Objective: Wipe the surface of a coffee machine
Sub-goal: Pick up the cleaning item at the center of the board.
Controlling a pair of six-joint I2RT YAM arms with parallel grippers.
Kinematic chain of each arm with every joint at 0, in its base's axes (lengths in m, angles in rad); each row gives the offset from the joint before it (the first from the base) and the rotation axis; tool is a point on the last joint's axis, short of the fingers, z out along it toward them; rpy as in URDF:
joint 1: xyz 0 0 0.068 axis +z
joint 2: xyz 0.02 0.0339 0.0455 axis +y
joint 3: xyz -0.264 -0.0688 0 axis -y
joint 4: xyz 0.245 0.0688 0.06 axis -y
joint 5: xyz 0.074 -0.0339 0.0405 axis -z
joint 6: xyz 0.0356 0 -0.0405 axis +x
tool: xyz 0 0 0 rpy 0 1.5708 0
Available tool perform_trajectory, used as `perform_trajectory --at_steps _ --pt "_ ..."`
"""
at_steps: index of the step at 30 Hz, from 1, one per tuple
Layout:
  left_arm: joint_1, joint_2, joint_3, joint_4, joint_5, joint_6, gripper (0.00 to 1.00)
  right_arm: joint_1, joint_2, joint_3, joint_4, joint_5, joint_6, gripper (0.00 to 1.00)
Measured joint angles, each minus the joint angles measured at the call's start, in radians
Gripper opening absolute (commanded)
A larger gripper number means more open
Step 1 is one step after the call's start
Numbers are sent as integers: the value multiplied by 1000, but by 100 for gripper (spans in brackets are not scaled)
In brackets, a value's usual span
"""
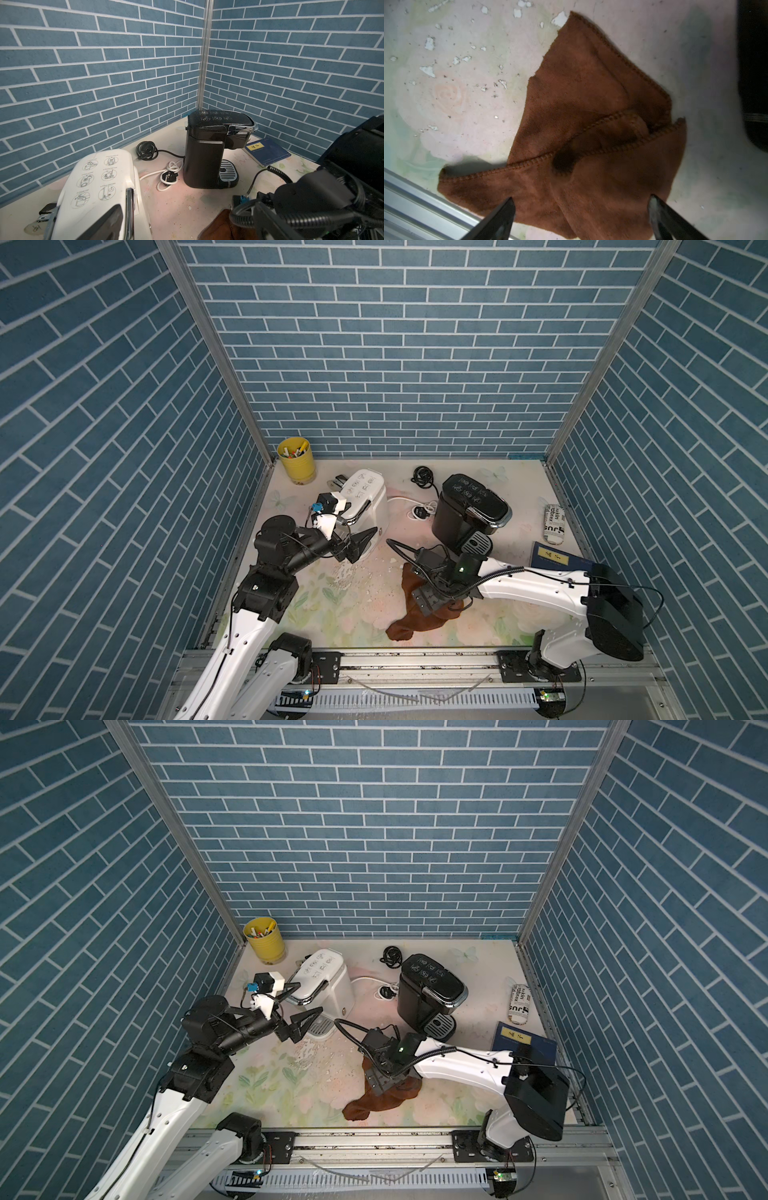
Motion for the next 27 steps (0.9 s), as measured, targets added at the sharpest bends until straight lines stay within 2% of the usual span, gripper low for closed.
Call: perform_trajectory --at_steps 13,15,20,22,24,27 --pt "0 -5 0 -3 -24 28 99 2 128 -34 60 -64 -51 98" --pt "0 -4 0 -3 -29 30 99 2 135 -33 60 -58 -51 88" --pt "0 2 0 -7 -45 35 99 -3 155 -32 59 -18 -39 38" --pt "0 -1 0 -11 -53 37 99 -4 156 -33 62 -3 -32 23" --pt "0 -6 -2 -12 -67 38 100 -8 152 -35 61 11 -29 0" --pt "0 -10 -3 -11 -117 28 99 -14 134 -35 58 14 -37 0"
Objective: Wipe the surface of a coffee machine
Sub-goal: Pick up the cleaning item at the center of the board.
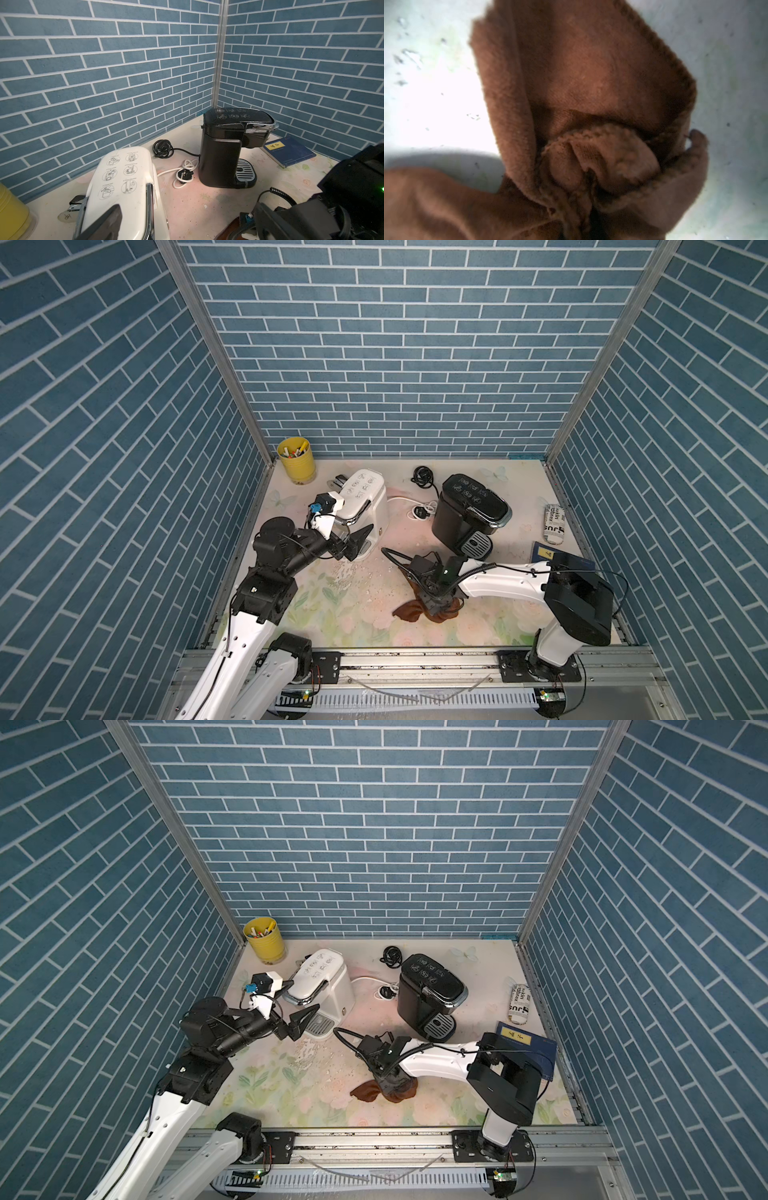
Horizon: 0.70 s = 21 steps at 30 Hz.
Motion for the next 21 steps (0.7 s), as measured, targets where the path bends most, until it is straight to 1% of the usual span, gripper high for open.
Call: perform_trajectory --at_steps 3,6,9,12,14,16,19,21 --pt "0 15 2 1 -82 -31 96 1 -16 2 -4 -19 -15 0" --pt "0 51 15 2 -169 -82 93 2 -70 30 -61 -27 -43 0" --pt "0 100 35 5 -221 -146 92 1 -178 129 -134 -8 -78 0" --pt "-3 152 68 15 -248 -214 87 -33 -312 277 -182 18 -116 0" --pt "-15 191 93 31 -262 -269 82 -109 -386 380 -215 30 -132 0" --pt "-47 228 117 43 -286 -314 80 -212 -435 460 -240 49 -149 0" --pt "-137 295 150 62 -325 -362 78 -383 -462 548 -284 73 -181 0" --pt "-203 347 172 70 -348 -377 76 -460 -443 599 -320 63 -200 0"
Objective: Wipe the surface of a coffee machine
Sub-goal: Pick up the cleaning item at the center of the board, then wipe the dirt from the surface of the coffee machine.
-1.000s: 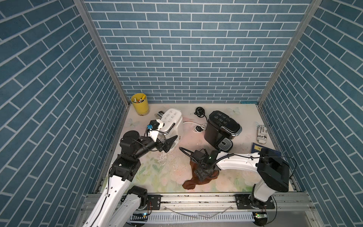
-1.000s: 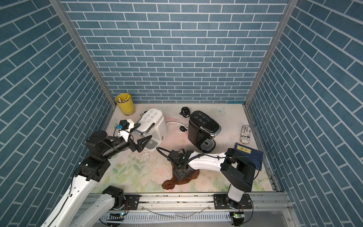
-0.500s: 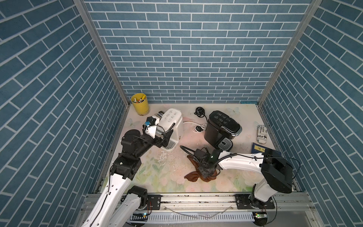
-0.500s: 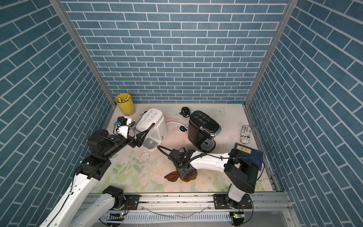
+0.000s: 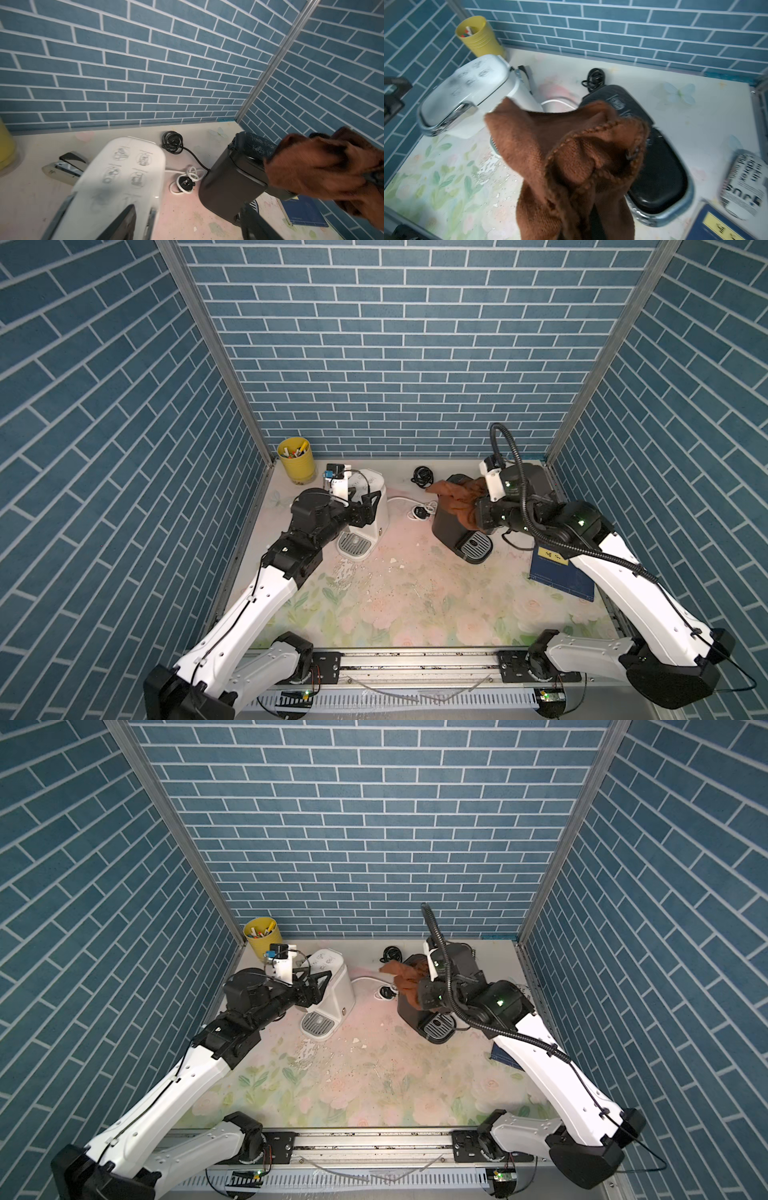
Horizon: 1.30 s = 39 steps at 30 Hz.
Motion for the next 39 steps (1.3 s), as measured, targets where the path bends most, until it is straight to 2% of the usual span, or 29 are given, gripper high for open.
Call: perform_trajectory --at_steps 5,13,17,29,39 --pt "-114 156 65 -2 -31 -58 68 -129 103 52 -42 -75 -44 0" --pt "-188 345 98 7 -25 -180 40 -385 142 13 -21 -179 -38 0" --pt "-208 438 109 18 -12 -224 36 -481 142 -24 13 -243 -20 0" --pt "-221 660 256 84 61 -253 32 -528 106 -167 130 -465 15 0" --pt "-221 719 329 93 118 -238 32 -500 -35 -322 204 -616 86 0"
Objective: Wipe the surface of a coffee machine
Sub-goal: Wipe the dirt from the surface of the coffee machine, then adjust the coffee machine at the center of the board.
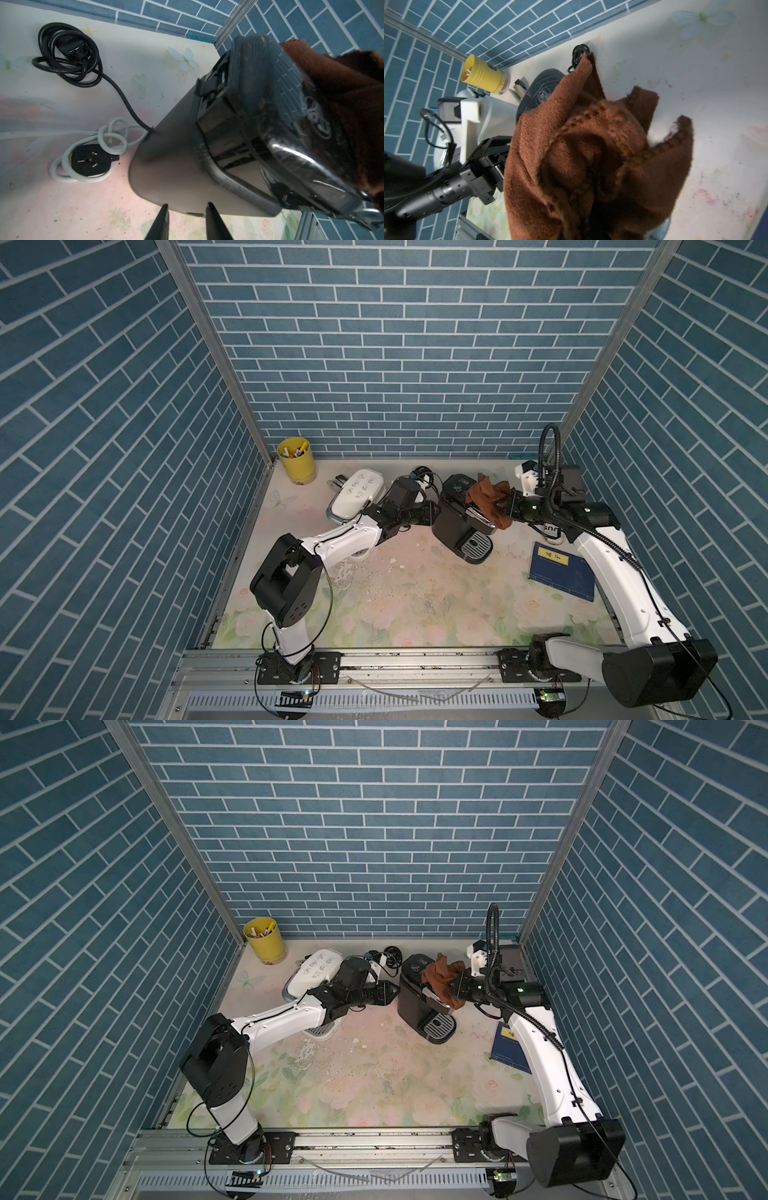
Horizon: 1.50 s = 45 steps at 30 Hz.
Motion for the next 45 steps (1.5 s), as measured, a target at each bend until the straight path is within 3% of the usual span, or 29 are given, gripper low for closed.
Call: perform_trajectory --at_steps 6,11,18,25,33,45 --pt "0 13 21 0 24 7 31 39 -40 -40 -13 -48 11 0" --pt "0 14 21 -5 29 8 31 39 -60 -20 -85 29 14 0" --pt "0 14 21 -5 30 6 31 -73 81 171 -154 139 -8 0" --pt "0 15 21 -4 30 3 31 -159 227 272 -145 160 -24 0" --pt "0 63 21 -5 41 -5 31 -173 353 269 -130 40 -32 0" --pt "5 108 85 -75 48 12 31 -179 179 45 -32 -125 -27 0"
